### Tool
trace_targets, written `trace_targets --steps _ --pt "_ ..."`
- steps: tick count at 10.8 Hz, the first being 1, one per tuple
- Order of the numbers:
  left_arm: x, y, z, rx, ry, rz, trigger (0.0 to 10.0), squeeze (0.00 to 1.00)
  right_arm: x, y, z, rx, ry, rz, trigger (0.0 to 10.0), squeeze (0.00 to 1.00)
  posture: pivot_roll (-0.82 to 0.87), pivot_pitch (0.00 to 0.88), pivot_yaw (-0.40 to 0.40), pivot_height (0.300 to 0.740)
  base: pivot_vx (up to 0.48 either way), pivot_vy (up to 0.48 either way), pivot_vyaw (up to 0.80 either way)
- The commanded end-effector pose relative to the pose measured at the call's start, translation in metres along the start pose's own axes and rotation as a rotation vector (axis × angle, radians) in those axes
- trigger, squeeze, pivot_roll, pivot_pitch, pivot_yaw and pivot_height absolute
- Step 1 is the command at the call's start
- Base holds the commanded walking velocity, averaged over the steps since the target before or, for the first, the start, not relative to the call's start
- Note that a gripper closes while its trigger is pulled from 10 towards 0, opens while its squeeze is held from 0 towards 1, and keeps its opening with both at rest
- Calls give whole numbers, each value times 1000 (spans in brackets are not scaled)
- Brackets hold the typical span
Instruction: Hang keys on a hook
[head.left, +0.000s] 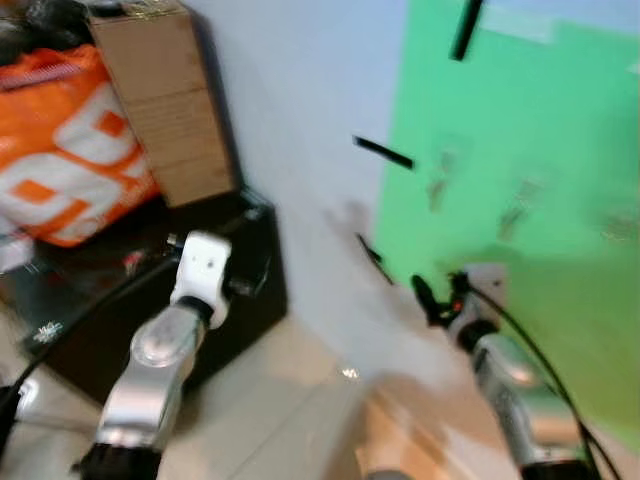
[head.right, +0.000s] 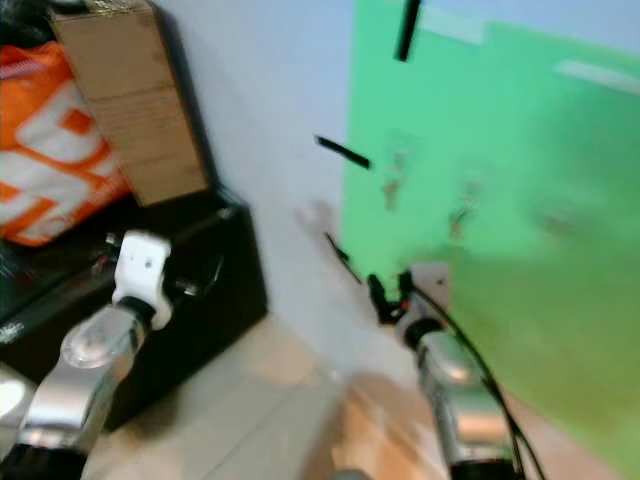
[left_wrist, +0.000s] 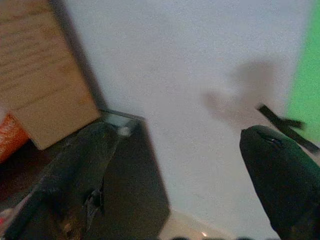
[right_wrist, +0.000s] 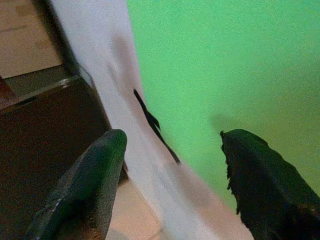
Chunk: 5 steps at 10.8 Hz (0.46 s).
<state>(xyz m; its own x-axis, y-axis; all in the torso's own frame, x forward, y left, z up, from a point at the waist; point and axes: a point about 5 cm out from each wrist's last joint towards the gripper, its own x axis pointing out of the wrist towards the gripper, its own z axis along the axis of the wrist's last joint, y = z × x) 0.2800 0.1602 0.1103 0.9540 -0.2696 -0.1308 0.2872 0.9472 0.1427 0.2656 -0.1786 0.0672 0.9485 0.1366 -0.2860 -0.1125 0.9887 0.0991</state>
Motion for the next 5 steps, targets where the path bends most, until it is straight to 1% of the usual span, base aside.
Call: trace_targets --steps 1,2,5 --pt "-3 9 -1 23 2 36 10000 0 3 4 3 -11 -11 14 10000 1000 -92 0 42 740 334 0 794" --pt "-2 7 0 24 0 38 10000 0 4 3 3 -26 -9 15 10000 1000 -83 0 30 740 341 0 469" --pt "-3 6 -1 23 1 48 10000 0 7 2 2 -48 -3 13 10000 1000 -67 0 12 740 340 0 0"
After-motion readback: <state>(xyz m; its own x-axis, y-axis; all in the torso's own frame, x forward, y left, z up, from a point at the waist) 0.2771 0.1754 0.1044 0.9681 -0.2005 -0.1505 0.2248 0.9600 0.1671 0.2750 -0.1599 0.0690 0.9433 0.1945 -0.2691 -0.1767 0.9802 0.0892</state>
